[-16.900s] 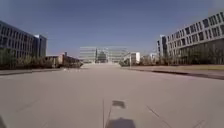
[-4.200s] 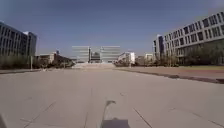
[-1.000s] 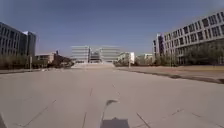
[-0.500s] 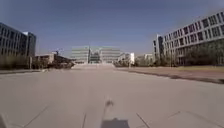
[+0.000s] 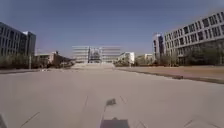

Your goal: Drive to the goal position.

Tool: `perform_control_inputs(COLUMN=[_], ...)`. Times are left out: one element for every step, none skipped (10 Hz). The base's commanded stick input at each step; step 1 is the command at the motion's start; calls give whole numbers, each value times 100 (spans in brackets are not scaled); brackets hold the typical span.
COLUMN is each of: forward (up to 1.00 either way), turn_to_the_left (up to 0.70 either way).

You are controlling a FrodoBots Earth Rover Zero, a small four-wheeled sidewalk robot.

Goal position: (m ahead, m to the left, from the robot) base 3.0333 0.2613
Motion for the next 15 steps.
perform_control_inputs(forward=[70, 70, 70, 70, 70, 70, 70, 70, 70, 70, 70, 70, 70, 70, 70], turn_to_the_left=[0, 0, 0, 0, 0, 0, 0, 0, 0, 0, 0, 0, 19, 35, 35])
